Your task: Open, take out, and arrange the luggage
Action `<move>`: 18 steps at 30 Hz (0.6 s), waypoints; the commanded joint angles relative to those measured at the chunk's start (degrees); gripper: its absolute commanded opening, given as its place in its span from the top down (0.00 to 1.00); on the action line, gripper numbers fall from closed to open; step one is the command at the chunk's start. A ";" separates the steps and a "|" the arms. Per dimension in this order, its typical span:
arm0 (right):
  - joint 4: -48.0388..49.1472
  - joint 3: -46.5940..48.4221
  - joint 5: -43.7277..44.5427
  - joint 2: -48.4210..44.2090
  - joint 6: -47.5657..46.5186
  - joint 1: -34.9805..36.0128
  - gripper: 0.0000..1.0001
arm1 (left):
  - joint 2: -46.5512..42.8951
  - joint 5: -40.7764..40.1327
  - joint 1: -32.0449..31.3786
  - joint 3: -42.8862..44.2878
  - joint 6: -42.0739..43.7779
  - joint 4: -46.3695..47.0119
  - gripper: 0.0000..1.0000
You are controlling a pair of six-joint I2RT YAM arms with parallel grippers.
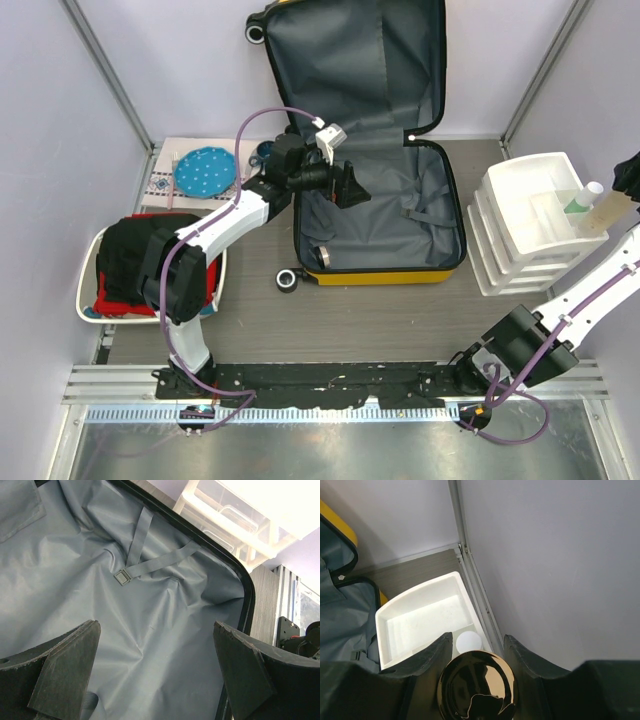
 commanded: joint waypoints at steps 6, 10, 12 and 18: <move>11.11 -3.25 -2.49 -1.01 -0.19 -0.13 0.99 | -1.35 -0.27 -0.22 1.05 1.03 -0.01 0.00; 14.17 -6.42 -2.67 -1.72 -0.54 -0.05 0.99 | -1.35 -0.36 -0.22 1.14 1.21 -0.27 0.00; 15.41 -8.09 -2.23 -1.98 -0.54 0.31 0.99 | -1.44 -0.45 -0.22 1.14 1.38 -0.36 0.00; 17.35 -11.69 -1.00 -2.95 -0.89 2.94 0.98 | -1.87 -1.06 -0.14 1.31 2.35 -1.32 0.01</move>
